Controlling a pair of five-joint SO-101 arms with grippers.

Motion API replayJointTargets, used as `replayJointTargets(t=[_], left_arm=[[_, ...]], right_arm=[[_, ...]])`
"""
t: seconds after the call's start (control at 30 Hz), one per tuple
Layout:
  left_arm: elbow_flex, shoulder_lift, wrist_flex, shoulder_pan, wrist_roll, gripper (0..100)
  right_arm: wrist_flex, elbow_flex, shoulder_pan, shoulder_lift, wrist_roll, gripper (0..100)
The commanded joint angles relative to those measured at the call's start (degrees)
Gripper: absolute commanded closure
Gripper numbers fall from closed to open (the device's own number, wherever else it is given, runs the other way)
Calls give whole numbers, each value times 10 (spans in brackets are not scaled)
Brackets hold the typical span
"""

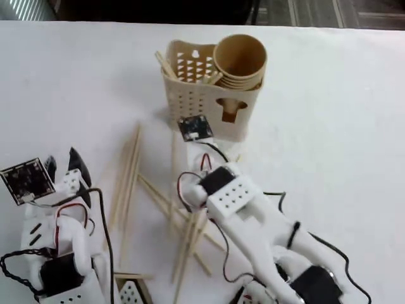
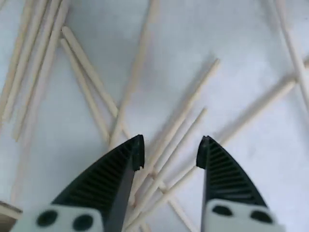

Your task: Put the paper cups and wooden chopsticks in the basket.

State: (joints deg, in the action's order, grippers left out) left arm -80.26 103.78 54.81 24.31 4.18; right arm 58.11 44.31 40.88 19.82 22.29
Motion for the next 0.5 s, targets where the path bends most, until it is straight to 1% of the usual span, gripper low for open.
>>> replayJointTargets(t=[0.0,0.13,0.3,0.47], left_arm=[[3,6,-9,3,-6,842],[3,6,-9,3,-6,842],[3,6,-9,3,-6,842],[3,6,-10,3,-6,842]], right_arm=[[-15,-40,5,-62,42,811],[-15,-72,0,-115,77,811],[-39,-75,-16,-153,82,820],[-61,-77,-13,-184,78,930]])
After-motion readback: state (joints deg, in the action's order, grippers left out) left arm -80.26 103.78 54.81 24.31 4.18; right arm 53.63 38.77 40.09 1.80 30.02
